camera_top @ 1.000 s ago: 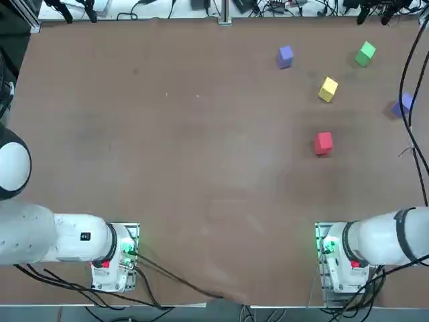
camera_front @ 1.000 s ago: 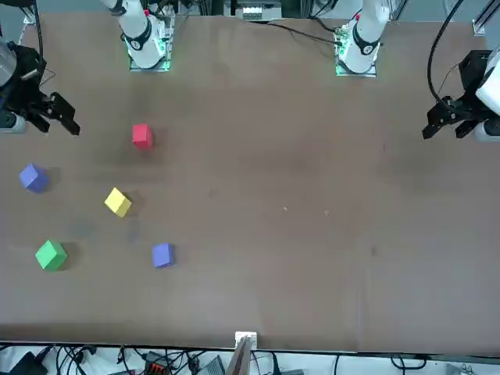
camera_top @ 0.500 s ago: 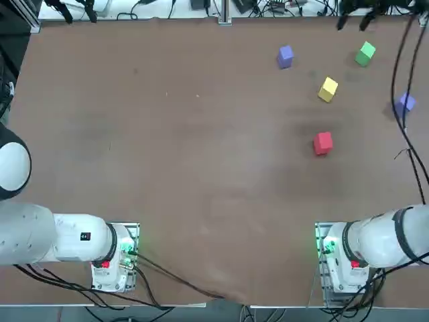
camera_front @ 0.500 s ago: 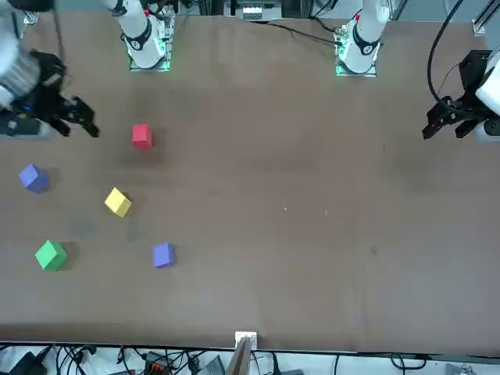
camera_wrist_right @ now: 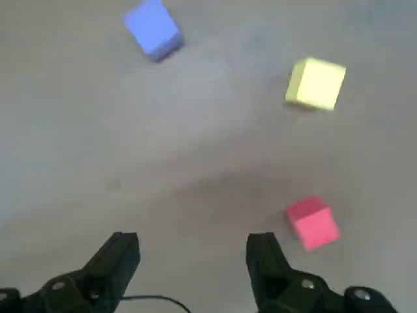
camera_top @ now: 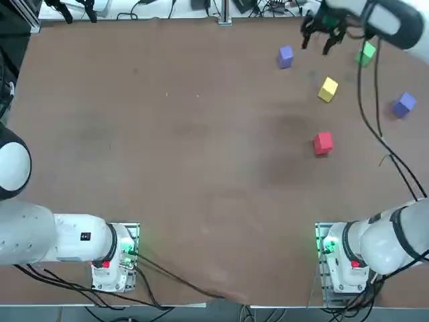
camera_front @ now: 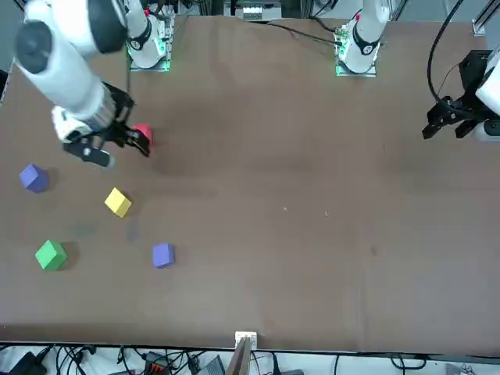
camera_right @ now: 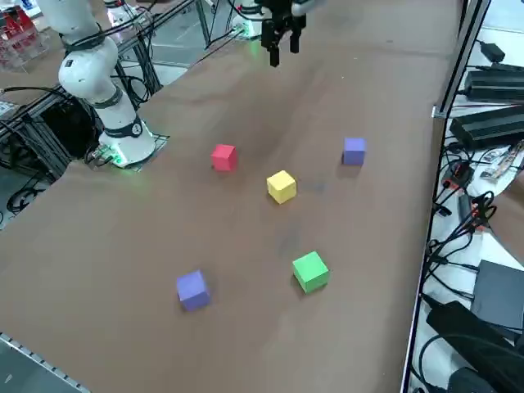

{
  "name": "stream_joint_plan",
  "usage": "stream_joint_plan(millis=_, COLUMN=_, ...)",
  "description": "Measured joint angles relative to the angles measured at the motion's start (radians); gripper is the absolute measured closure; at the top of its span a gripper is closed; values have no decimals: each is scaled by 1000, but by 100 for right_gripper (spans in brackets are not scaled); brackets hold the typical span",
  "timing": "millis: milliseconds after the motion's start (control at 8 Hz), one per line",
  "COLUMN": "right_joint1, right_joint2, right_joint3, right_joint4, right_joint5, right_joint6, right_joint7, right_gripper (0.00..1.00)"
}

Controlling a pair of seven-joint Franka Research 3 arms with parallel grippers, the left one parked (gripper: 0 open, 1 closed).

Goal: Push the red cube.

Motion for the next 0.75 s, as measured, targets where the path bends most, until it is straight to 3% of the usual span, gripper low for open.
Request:
stream_joint_plan(millis=250, right_joint1=17, right_joint2=2, right_joint3=0, right_joint4=-93, right_joint5=0, right_joint6=42, right_joint7=160, right_gripper=5)
stream_joint_plan(millis=375, right_joint1=17, right_joint2=1, right_joint3=-2, right_joint4=-130, right_joint5=0, right_joint6=57, right_joint7=233, right_gripper=10)
stream_joint_plan(millis=500, right_joint1=18, right_joint2=-2, right_joint3=-2, right_joint4=-170, right_joint5=0, right_joint6=86, right_joint7=309, right_gripper=23)
stream_joint_plan(millis=750, right_joint1=24, right_joint2=-12, right_joint3=-2, right_joint4=-270, right_joint5=1, right_joint6=168, right_joint7=448, right_gripper=30)
